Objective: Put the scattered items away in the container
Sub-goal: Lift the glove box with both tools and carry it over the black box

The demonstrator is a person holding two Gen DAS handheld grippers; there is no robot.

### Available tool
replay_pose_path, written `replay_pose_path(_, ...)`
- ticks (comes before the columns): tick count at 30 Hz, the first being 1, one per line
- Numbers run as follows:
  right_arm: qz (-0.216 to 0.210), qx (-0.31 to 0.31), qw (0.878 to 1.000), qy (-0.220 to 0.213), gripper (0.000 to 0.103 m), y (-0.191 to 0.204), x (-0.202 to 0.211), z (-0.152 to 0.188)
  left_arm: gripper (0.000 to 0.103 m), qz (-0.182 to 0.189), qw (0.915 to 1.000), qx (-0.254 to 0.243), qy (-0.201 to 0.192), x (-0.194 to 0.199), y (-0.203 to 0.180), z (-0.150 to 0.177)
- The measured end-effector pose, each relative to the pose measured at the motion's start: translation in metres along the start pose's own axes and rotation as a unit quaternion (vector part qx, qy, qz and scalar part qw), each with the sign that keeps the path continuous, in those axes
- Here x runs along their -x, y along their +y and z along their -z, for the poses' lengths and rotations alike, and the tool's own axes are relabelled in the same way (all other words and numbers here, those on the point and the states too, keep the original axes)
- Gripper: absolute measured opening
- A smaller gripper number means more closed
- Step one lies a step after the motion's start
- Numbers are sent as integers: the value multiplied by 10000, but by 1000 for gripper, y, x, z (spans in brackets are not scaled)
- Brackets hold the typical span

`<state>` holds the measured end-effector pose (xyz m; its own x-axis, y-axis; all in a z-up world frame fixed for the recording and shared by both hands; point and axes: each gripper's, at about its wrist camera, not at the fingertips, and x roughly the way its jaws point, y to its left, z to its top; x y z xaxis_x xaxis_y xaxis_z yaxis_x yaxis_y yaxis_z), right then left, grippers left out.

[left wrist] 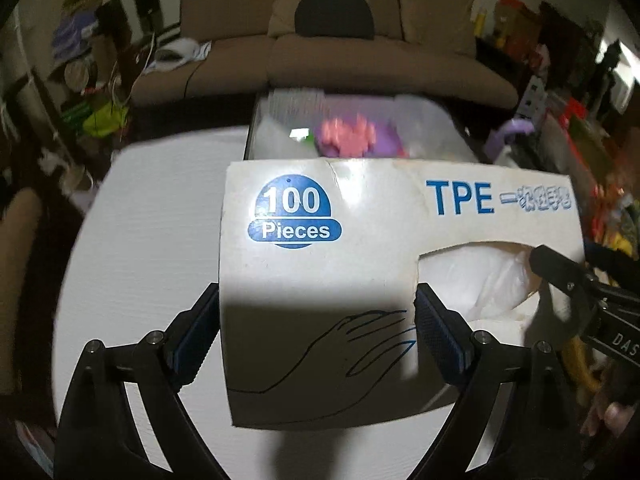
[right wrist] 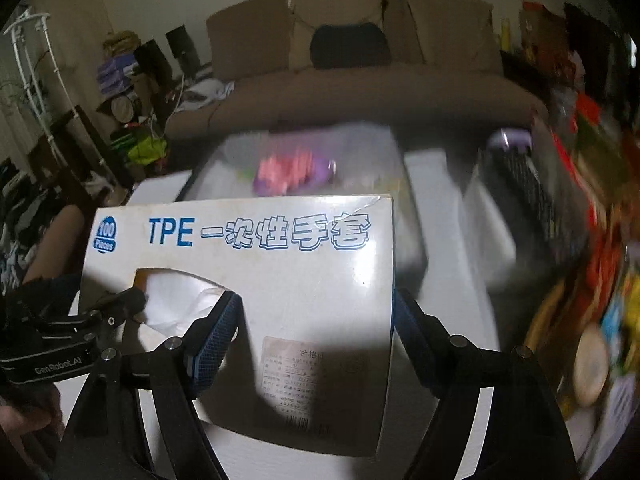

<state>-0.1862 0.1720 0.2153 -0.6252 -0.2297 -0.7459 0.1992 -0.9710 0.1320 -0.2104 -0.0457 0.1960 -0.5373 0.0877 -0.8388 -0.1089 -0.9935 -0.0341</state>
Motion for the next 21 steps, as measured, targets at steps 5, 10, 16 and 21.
replay_pose_path(5,57,-108,9998,129,80,-12,-47,-60,91,-12,9996,66,292,-48,0,-76)
replay_pose_path(10,56,-219,9985,490,80,-21,-107,-83,91,-235,9982,-32,547,-103,2,-103)
replay_pose_path(16,99,-120,9952,968,80,-26,-157,-63,92,-260,9953,-100,923,-157,1,-79)
replay_pose_path(21,254,128,9944,1014,81,-24,-171,-47,93,-203,9932,-27,1149,-180,3,-67)
